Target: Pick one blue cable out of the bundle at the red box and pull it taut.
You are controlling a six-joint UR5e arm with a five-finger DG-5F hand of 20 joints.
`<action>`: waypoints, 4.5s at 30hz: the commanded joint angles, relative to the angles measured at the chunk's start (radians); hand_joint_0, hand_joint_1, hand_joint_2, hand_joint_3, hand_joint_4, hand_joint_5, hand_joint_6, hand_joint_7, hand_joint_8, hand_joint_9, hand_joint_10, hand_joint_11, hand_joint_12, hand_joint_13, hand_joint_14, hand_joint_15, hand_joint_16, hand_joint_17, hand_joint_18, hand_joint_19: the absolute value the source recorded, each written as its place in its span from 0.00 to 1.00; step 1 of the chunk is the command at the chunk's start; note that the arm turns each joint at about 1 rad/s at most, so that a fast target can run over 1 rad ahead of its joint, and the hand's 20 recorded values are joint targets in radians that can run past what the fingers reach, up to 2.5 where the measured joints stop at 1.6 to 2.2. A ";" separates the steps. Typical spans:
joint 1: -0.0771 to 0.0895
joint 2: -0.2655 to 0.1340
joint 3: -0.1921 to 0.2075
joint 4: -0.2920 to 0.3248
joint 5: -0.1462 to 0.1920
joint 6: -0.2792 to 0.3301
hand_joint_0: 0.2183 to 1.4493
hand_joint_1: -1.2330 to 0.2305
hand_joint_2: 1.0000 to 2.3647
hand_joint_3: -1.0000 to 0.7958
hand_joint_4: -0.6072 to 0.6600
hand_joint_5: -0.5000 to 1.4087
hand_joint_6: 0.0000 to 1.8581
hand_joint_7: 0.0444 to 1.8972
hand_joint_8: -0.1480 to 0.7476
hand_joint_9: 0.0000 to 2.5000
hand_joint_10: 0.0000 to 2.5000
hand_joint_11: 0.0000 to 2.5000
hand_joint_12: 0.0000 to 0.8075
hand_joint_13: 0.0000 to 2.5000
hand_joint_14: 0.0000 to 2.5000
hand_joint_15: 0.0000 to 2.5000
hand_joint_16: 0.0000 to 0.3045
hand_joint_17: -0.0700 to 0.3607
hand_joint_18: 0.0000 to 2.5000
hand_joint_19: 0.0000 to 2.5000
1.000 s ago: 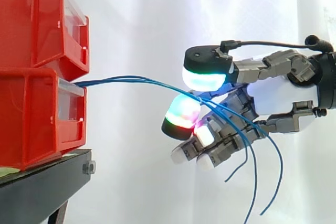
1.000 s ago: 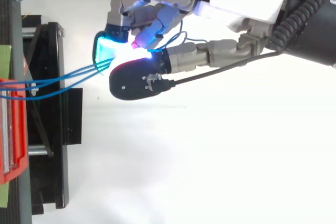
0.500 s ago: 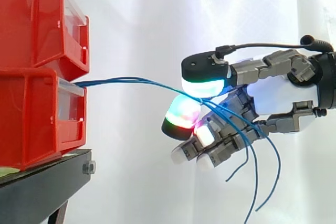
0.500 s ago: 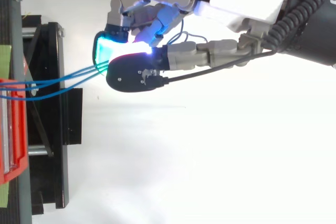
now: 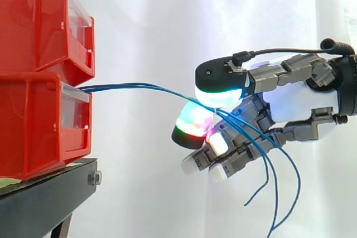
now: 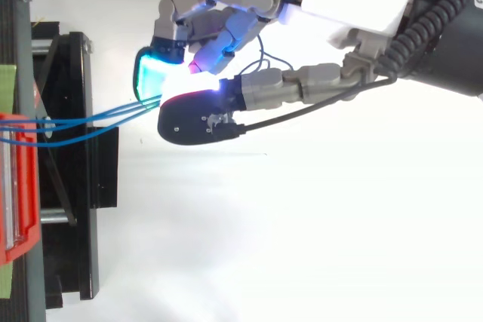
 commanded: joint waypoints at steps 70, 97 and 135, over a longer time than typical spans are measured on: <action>0.021 -0.002 -0.002 -0.027 0.011 0.155 0.42 0.17 0.00 0.28 0.57 0.17 0.48 0.47 0.50 0.32 0.01 0.26 0.43 0.16 0.00 0.05 0.16 0.42 0.21 0.08; 0.021 -0.002 -0.002 -0.029 0.012 0.155 0.34 0.27 0.01 0.45 0.54 0.19 0.48 0.53 0.53 0.35 0.01 0.26 0.43 0.17 0.00 0.07 0.16 0.42 0.20 0.11; 0.021 0.000 -0.002 -0.036 0.012 0.155 0.38 0.26 0.01 0.41 0.47 0.17 0.49 0.56 0.48 0.33 0.00 0.25 0.42 0.16 0.00 0.06 0.16 0.42 0.21 0.11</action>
